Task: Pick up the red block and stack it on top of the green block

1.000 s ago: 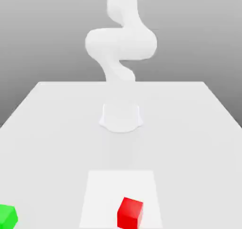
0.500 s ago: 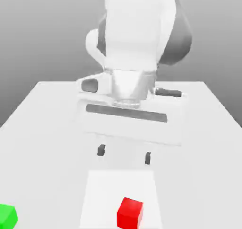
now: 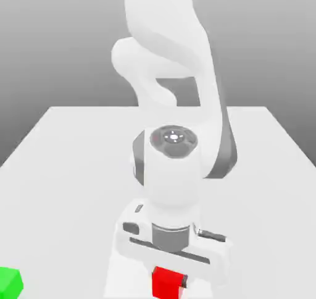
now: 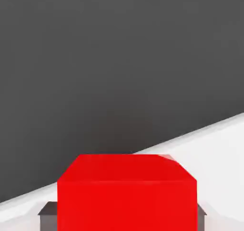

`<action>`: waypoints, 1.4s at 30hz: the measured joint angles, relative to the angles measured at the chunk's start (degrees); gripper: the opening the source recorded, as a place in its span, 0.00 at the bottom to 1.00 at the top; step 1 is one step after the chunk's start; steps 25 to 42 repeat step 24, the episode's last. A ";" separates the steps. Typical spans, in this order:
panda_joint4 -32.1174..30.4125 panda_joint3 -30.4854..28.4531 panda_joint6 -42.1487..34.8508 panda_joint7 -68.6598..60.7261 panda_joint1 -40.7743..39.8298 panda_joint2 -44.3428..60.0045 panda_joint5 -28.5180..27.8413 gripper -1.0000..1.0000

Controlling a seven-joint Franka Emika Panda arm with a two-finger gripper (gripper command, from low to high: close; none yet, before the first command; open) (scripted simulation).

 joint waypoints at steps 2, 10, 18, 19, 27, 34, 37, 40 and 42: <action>-0.04 0.06 -0.22 -0.03 -0.05 -0.23 0.04 0.00; 2.82 -2.60 -11.15 0.35 -5.79 -8.34 5.43 0.00; 13.24 -12.26 -14.22 5.86 -16.71 -0.91 11.80 0.00; 14.51 -12.62 -12.86 6.09 -17.83 1.78 12.76 1.00; 14.51 -12.62 -12.86 6.09 -17.83 1.78 12.76 1.00; 14.51 -12.62 -12.86 6.09 -17.83 1.78 12.76 1.00; 14.51 -12.62 -12.86 6.09 -17.83 1.78 12.76 1.00; 14.51 -12.62 -12.86 6.09 -17.83 1.78 12.76 1.00; 14.51 -12.62 -12.86 6.09 -17.83 1.78 12.76 1.00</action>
